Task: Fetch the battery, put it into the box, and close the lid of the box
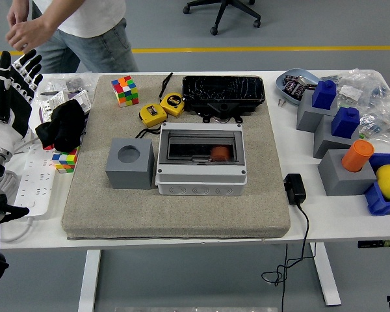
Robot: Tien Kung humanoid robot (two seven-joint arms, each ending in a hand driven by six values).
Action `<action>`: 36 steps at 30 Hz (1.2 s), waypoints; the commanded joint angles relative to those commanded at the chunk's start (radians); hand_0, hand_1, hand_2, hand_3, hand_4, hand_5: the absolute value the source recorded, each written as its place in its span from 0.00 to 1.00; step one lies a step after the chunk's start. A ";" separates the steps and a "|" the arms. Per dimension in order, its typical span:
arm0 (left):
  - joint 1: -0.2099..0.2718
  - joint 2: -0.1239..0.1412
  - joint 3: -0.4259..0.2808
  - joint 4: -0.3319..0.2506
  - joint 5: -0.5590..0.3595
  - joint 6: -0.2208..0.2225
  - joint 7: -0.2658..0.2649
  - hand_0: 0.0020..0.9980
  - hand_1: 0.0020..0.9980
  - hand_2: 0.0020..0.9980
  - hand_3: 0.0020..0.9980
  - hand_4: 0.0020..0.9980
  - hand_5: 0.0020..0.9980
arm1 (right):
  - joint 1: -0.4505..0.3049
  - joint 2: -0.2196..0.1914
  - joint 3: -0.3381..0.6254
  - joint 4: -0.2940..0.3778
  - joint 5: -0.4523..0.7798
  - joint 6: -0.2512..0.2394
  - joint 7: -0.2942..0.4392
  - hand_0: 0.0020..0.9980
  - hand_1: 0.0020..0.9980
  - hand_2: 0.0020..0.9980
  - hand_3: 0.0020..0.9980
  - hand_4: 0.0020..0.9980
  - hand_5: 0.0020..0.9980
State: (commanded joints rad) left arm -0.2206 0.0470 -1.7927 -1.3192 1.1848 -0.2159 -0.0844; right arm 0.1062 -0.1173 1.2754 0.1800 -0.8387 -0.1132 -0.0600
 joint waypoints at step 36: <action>-0.005 0.000 -0.043 0.014 0.054 0.015 -0.013 1.00 1.00 0.94 0.90 1.00 1.00 | 0.007 -0.004 0.007 0.000 -0.004 0.001 -0.006 0.89 0.87 0.84 0.86 1.00 1.00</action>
State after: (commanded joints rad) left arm -0.2252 0.0474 -1.8353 -1.3051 1.2385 -0.2013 -0.0977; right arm 0.1134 -0.1211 1.2820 0.1800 -0.8424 -0.1121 -0.0658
